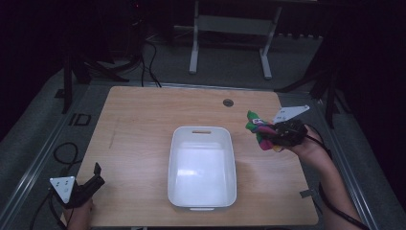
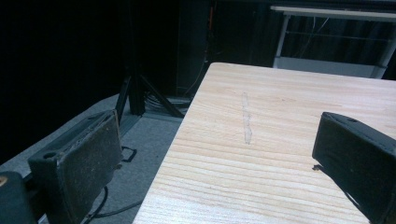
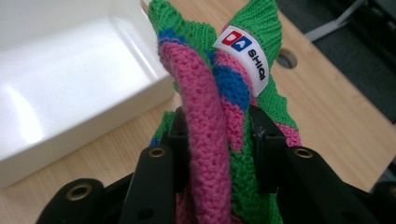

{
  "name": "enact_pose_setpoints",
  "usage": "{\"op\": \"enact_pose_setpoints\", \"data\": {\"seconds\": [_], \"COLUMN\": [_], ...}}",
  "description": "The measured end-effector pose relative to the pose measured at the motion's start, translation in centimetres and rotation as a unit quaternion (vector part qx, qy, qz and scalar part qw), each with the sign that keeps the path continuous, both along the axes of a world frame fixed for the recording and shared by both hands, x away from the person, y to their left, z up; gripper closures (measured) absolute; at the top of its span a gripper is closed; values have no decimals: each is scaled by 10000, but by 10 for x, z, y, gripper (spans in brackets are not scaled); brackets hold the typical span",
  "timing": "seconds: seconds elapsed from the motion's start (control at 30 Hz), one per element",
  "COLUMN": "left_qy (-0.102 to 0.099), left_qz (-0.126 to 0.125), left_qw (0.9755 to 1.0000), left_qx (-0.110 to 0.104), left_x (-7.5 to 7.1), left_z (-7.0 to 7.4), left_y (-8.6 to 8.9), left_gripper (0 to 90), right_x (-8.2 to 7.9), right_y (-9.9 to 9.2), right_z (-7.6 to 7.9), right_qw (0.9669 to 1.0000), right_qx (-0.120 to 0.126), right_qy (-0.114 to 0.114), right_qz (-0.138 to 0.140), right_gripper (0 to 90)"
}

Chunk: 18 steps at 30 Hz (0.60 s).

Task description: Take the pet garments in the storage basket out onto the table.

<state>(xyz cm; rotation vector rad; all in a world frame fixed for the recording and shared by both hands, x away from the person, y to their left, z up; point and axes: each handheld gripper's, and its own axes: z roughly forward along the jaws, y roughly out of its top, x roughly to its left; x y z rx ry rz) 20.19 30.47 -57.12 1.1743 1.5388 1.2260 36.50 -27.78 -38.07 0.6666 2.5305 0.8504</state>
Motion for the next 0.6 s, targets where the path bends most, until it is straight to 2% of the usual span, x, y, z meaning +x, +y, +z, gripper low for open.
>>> {"op": "enact_pose_setpoints", "data": {"seconds": [0.03,0.1,0.23,0.33,0.6], "left_qy": [0,-13,-13,-11,-4], "left_qz": [0,-2,-14,-12,-17], "left_qw": [10000,10000,10000,10000,10000], "left_qx": [0,-7,14,17,6], "left_x": [0,0,0,0,0], "left_z": [0,0,0,0,0], "left_y": [0,0,0,0,0], "left_gripper": [19,19,19,19,19], "right_x": [0,7,14,19,32], "right_y": [0,-2,-3,-4,-2], "right_z": [0,-17,-41,-58,-101], "right_qw": [10000,9998,9993,9990,9970], "right_qx": [0,8,-38,-11,-133], "right_qy": [0,150,265,348,609], "right_qz": [0,-94,-248,-284,-458], "right_gripper": [672,671,671,671,669]}}
